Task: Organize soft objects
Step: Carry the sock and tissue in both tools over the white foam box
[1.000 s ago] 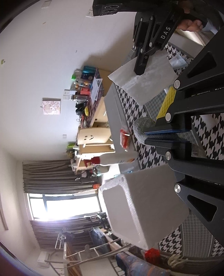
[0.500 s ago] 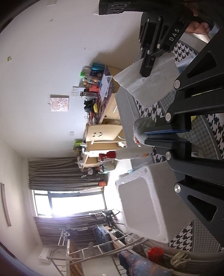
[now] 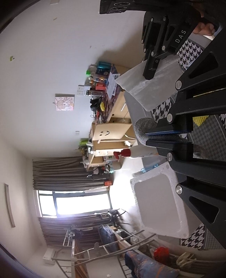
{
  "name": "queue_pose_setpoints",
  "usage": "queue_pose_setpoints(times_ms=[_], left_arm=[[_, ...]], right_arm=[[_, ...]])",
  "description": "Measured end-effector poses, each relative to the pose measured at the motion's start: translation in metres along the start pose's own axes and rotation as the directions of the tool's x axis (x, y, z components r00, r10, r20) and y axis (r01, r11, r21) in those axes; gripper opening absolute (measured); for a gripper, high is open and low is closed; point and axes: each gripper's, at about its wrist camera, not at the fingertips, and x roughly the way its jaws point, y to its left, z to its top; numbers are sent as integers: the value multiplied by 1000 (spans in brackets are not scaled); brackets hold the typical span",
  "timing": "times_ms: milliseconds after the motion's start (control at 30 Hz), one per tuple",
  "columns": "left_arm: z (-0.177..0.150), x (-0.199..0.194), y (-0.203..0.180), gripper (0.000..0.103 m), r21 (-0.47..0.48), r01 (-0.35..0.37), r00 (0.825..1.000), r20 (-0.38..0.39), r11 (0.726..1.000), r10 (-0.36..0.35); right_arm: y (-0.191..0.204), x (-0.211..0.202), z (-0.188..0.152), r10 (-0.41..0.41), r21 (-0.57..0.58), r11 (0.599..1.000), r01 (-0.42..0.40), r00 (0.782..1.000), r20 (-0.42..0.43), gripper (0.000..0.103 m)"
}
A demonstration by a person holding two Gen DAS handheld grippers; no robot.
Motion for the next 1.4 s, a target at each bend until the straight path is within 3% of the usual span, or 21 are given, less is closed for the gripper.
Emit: queue_pose_setpoints(times_ms=[600,1400], left_arm=[[38,-2,10,6,0,-57,997,58,998,57],[45,11,73,6,-78,-266,963,23,961,268]], right_arm=[[10,4,31,6,-44,999,-4,999,43,7],[41,38,65,118,-100,988,-114,992,34,7]])
